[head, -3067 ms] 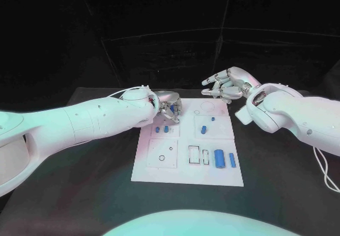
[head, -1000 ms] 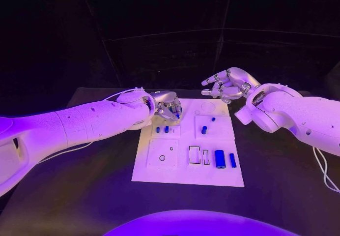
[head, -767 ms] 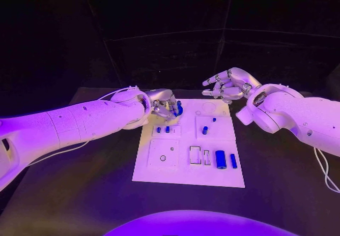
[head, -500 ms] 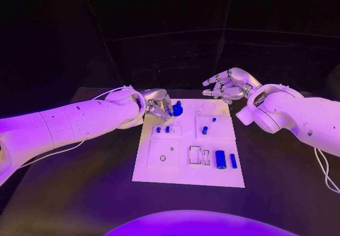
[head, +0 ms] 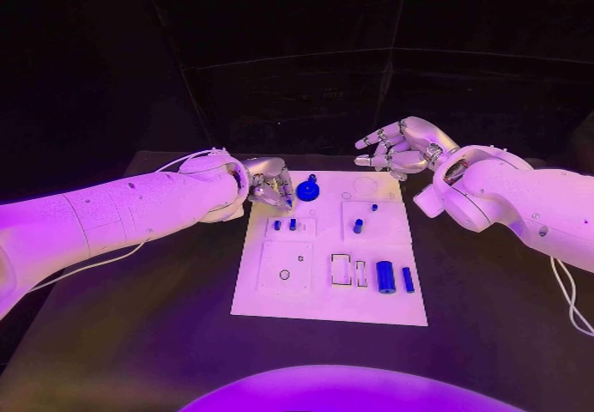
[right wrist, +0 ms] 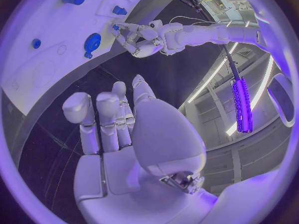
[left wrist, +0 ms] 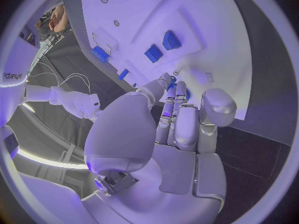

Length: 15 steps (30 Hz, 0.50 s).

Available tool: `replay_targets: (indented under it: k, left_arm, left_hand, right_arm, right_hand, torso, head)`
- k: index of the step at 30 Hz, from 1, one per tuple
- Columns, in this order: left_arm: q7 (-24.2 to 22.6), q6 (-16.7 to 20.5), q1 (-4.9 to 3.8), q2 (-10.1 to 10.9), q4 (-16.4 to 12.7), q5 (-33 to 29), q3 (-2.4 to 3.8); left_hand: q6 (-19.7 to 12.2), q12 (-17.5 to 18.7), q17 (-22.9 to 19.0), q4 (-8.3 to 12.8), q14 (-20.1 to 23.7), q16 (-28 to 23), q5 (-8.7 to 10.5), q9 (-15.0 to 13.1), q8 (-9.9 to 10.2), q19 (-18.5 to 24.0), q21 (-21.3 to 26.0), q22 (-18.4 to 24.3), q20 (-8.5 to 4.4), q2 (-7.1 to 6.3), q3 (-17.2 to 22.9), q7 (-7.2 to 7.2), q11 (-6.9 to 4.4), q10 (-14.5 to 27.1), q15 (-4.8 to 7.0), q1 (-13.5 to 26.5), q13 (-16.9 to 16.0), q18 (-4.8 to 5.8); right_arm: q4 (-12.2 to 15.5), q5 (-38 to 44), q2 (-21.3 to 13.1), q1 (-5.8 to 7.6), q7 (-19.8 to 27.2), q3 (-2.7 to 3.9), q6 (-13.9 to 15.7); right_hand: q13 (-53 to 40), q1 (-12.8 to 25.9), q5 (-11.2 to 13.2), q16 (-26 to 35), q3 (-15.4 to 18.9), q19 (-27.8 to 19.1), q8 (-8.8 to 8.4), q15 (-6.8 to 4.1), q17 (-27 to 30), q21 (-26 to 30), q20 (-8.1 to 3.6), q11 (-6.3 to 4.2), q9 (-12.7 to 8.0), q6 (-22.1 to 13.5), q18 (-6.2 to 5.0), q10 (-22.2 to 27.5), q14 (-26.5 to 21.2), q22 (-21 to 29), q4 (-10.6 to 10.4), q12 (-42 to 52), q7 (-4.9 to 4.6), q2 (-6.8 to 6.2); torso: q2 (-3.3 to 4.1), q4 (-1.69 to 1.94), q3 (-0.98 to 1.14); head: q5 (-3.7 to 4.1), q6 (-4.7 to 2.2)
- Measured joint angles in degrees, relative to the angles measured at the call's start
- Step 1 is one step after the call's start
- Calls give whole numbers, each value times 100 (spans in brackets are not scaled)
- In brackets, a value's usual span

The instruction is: Assemble the parts on the task board

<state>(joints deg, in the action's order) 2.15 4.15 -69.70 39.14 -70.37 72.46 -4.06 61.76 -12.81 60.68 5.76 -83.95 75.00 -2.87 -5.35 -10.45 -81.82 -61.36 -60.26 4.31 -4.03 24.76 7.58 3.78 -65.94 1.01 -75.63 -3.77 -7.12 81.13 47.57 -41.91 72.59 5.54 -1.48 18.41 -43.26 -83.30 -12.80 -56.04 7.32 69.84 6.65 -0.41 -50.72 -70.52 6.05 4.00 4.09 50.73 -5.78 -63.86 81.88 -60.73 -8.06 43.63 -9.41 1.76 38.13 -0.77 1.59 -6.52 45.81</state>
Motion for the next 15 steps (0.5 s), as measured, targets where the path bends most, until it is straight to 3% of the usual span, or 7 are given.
replay_targets:
  k: [15]
  left_arm:
    - [72, -154, 29, -109, 140, -6, -3]
  left_hand:
    - [-1, 0, -14, 0, 0, 0, 0, 5, 0, 0, 0, 1, 0, 0, 0, 0, 0, 0, 0, 0, 0, 0]
  right_arm:
    - [-9, 0, 18, -3, 2, 0, -6]
  right_hand:
    - [0, 0, 0, 0, 0, 0, 0, 0, 1, 0, 0, 0, 0, 0, 0, 0, 0, 0, 0, 0, 0, 0]
  torso:
    - [1, -1, 0]
  head:
    - [15, 7]
